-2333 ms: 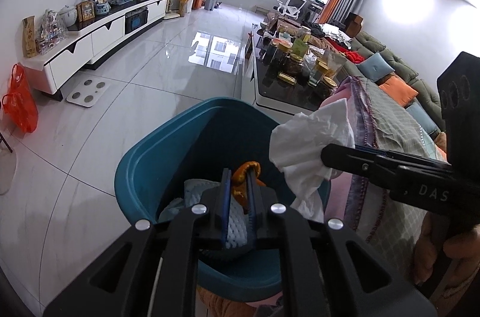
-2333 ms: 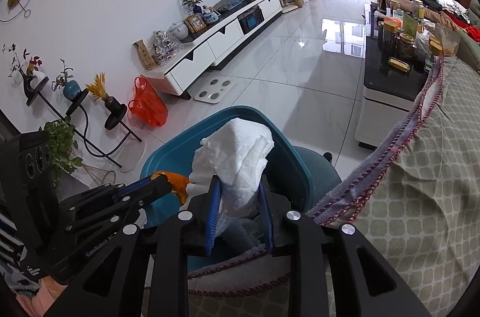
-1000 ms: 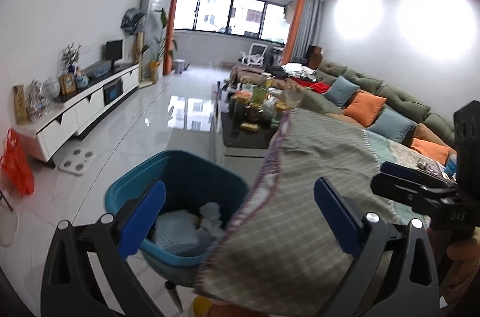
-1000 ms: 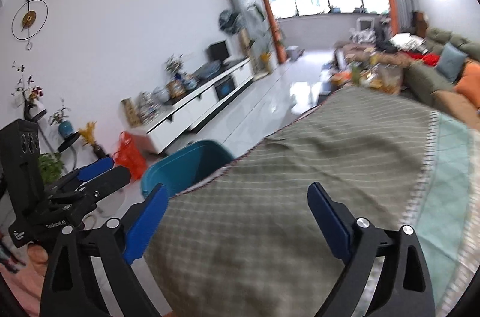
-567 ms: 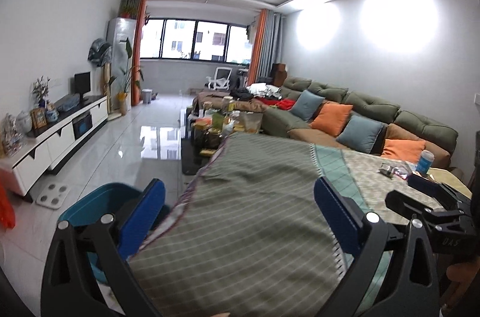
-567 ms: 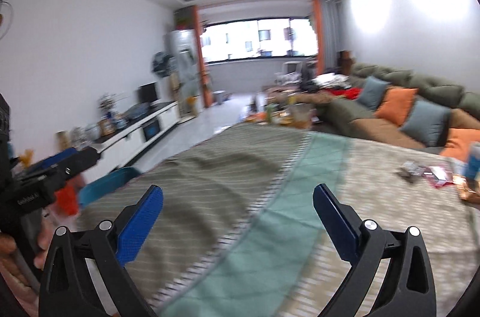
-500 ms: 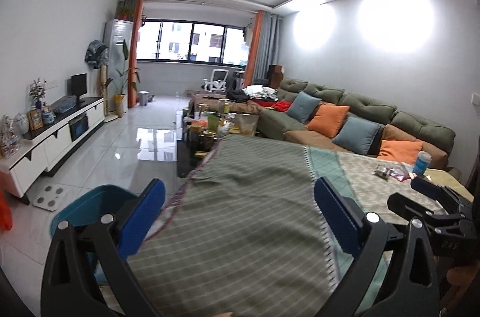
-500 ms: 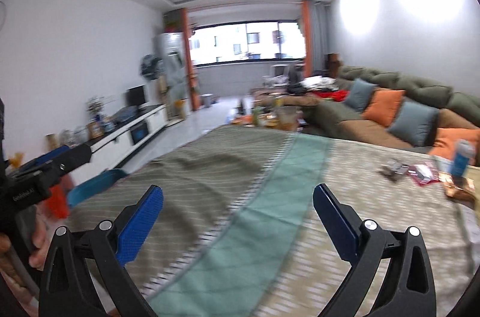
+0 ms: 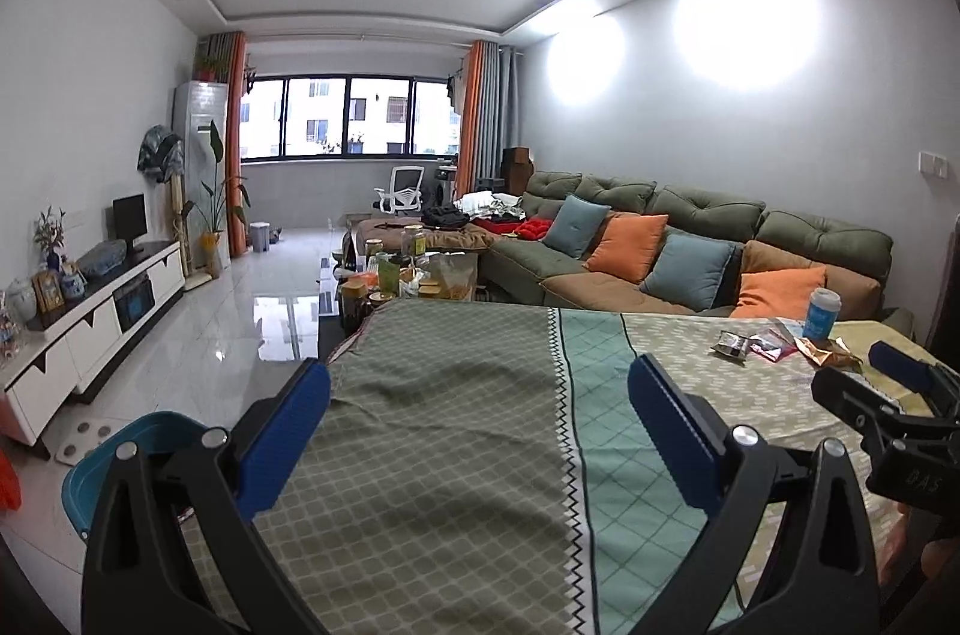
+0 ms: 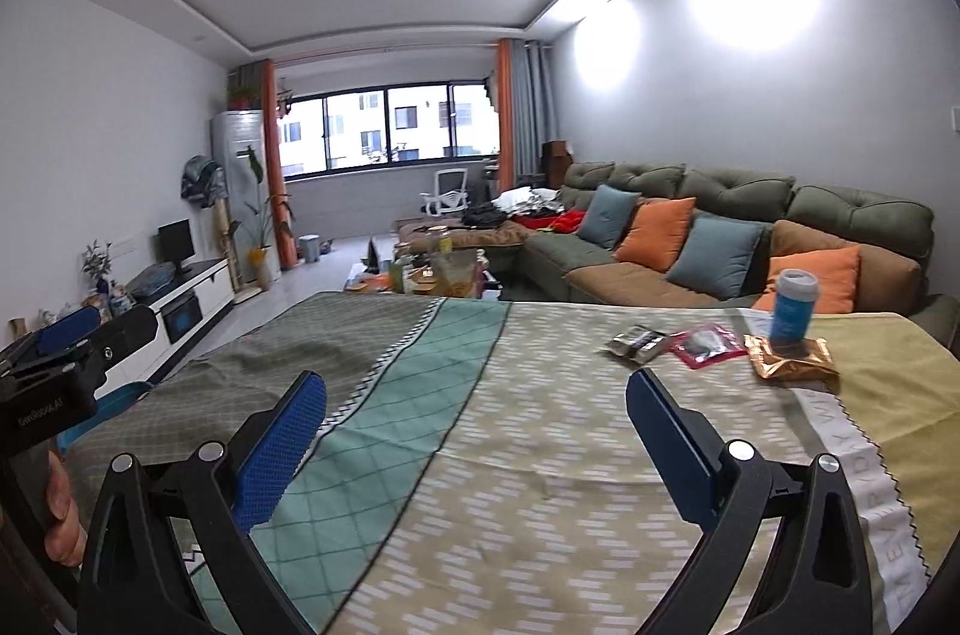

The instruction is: Collect trash

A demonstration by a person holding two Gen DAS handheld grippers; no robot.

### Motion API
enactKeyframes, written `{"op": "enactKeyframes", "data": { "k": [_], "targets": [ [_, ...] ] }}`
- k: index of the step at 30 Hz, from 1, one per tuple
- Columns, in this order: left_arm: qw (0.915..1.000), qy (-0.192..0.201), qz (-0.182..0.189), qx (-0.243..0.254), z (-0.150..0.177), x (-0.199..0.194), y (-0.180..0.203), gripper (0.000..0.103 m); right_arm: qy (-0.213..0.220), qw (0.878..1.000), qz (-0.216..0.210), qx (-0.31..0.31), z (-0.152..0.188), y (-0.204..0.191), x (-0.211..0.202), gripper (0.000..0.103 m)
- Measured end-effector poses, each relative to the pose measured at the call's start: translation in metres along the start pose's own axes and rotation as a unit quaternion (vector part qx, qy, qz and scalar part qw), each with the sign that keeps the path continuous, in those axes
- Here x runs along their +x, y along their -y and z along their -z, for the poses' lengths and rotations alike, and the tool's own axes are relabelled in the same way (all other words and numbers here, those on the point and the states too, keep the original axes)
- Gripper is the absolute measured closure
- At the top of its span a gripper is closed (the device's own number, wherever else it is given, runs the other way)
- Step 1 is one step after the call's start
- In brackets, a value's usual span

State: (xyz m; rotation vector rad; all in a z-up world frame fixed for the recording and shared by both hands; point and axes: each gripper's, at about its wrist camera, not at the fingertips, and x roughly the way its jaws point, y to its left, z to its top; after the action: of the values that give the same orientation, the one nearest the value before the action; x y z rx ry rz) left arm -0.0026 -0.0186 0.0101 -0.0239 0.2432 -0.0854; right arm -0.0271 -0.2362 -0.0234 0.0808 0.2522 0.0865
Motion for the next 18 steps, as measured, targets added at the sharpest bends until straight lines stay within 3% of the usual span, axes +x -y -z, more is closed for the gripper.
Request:
{"op": "enactKeyframes", "data": {
  "k": [18],
  "targets": [
    [1.0000,0.001,-0.004,0.008,0.006,-0.002,0.015,0.003,0.006,1.000,0.011,0.007,0.001,0.005,-0.009,0.004]
  ]
}}
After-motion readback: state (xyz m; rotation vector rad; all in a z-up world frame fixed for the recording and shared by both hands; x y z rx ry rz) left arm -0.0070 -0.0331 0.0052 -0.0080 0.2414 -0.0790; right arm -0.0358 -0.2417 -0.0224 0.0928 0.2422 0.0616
